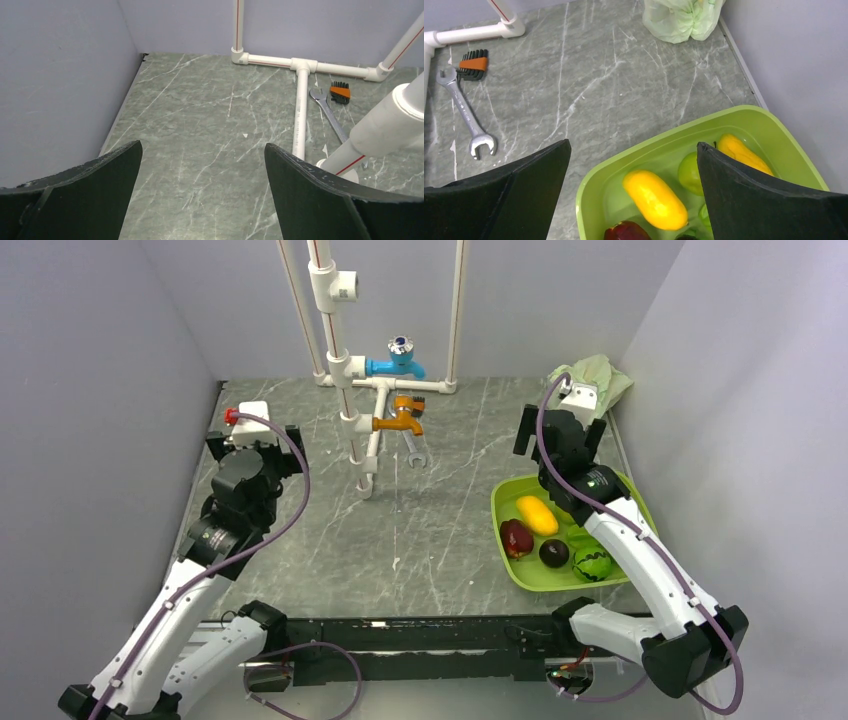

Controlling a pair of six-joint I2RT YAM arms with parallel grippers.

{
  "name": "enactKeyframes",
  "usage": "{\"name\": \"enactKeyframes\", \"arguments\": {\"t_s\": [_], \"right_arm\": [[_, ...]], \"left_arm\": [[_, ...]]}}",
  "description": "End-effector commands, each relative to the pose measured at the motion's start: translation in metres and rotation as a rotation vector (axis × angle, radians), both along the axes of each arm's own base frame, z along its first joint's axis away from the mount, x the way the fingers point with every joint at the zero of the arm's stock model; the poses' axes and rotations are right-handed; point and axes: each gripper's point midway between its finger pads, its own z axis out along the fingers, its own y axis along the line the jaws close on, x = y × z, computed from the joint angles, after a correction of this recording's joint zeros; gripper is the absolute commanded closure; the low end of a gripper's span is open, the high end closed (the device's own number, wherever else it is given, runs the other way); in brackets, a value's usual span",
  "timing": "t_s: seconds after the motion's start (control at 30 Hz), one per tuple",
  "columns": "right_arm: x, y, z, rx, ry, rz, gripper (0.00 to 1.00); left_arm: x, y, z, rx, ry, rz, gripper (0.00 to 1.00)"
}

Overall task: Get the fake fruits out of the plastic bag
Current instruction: Move the plastic bag to the center of the board.

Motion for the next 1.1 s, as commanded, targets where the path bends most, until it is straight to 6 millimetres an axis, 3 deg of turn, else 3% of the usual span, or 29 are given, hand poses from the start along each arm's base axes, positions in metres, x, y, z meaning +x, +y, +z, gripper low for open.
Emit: {"name": "enactKeyframes", "arguments": {"t_s": [0.0,0.17,0.33,0.6,0.77,1.07], "right_arm": [[0.003,0.005,0.020,0.033,-0.048,0.003,0.00],[0.012,0.008,0.013,0.010,-0.024,-0.008,0.00],[0.026,0.018,-0.006,-0.009,0.023,0.017,0.00],[0.076,0.029,-0.019,0.014,0.003,0.016,0.00],[0.118,0.000,-0.024,-0.019,0.023,-0.083,0.00],[0.183,-0.058,-0.062,-0.001,0.018,-0.128,0.00]], "left_arm": [[-0.004,0.007,0.015,-0.037,-0.053,0.051,0.01],[-0.004,0.007,0.013,-0.013,-0.045,0.068,0.01],[-0.004,0.003,0.011,-0.002,-0.046,0.066,0.01],[0.000,-0.010,0.001,0.039,-0.021,0.035,0.01],[0.003,-0.011,-0.001,0.049,-0.006,0.039,0.01],[-0.011,0.003,0.016,0.018,-0.093,0.071,0.01]]}}
